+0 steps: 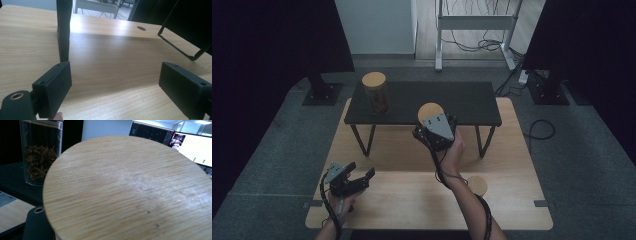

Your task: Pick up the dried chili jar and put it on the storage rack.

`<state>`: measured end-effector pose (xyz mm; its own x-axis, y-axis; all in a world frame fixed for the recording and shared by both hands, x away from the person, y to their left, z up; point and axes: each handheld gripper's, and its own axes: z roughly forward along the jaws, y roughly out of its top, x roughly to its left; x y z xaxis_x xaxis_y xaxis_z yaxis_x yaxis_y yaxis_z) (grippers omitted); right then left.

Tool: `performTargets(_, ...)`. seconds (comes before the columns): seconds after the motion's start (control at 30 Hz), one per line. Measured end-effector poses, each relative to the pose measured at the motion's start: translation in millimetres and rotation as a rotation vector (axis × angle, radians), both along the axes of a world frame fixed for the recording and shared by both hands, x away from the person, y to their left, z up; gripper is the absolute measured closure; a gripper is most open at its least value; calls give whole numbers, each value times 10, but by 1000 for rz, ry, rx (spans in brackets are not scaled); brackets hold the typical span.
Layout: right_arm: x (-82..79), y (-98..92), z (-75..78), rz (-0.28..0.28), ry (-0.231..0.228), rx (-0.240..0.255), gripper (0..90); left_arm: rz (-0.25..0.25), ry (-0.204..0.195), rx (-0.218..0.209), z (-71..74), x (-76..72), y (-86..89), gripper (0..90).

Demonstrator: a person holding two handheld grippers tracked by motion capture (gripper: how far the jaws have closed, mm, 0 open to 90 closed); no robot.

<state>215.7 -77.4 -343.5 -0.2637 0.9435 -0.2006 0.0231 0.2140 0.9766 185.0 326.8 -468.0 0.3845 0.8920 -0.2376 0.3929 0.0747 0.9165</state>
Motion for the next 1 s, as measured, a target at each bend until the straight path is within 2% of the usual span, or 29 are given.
performTargets(0.53,247,63,61,-4,1,-10,247,2,4,7,-6,11,0,107)
performTargets(1.0,485,137,56,-25,12,-17,247,9,7,5,-12,19,14,108)
